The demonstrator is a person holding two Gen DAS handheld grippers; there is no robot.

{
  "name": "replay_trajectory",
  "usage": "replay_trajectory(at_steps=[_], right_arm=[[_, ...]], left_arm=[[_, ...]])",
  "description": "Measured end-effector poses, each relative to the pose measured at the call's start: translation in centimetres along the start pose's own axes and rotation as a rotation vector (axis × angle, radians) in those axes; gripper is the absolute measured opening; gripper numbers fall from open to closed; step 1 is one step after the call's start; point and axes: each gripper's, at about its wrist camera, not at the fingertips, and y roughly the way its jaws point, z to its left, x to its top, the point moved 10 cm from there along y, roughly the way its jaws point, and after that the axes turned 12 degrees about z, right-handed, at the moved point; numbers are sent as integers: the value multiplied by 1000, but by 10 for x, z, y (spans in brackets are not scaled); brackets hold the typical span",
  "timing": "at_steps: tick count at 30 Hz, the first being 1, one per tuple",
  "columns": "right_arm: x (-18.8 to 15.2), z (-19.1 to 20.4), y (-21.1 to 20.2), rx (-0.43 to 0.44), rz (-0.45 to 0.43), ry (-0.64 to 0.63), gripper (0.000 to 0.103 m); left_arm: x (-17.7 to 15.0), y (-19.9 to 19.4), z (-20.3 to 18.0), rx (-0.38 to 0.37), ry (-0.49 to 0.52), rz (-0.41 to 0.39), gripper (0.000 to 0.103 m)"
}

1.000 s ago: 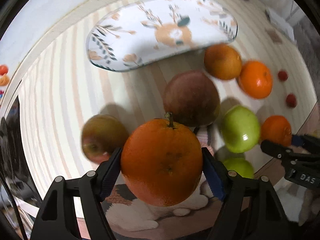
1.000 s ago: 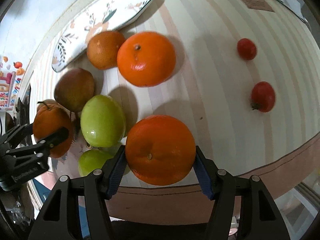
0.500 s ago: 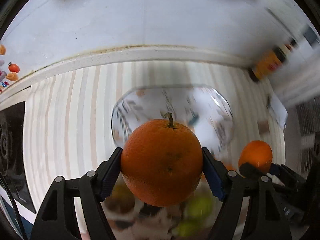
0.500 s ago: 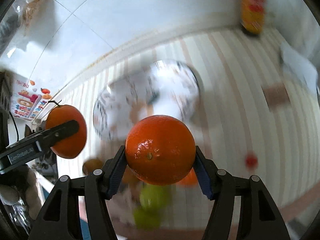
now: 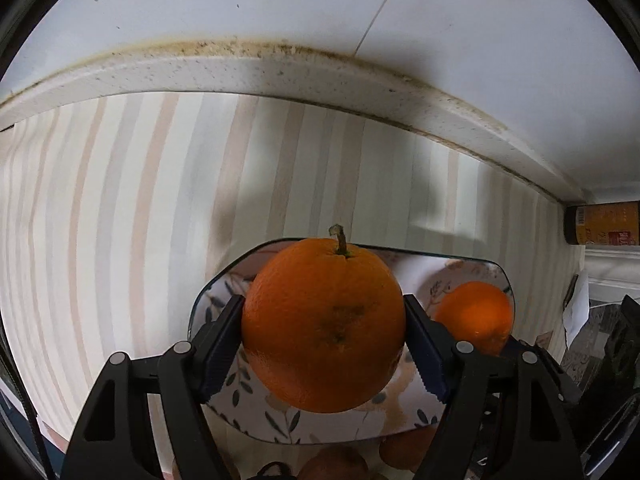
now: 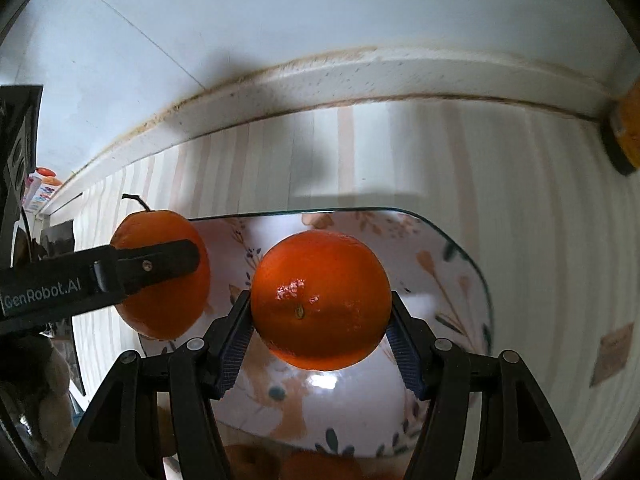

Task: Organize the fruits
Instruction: 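Carry both oranges onto the floral plate and open both tools, then lift both open tools away from the plate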

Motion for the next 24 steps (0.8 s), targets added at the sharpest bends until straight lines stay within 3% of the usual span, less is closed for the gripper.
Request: replay_trajectory(at_steps=[10,13,14,16,18,24], right_arm=[[9,2,20,22,64,9,68],[10,6,20,23,75,16,92],[9,5,17,16,72,13,93],[5,1,12,-11,74,16,93],[2,-2,8,-28,74,19,93],[-16,-15,-5,-88,94,37,94]], left_arm=[[-4,14,-10,51,9,47,75],[-5,16,-13,89,21,39,76],[-6,17,-15,105,24,38,76],[-7,18,-17,111,28,41,77],[-9,11,-21,99,24,13,89],[-26,-19,-29,122,34,-59,89]])
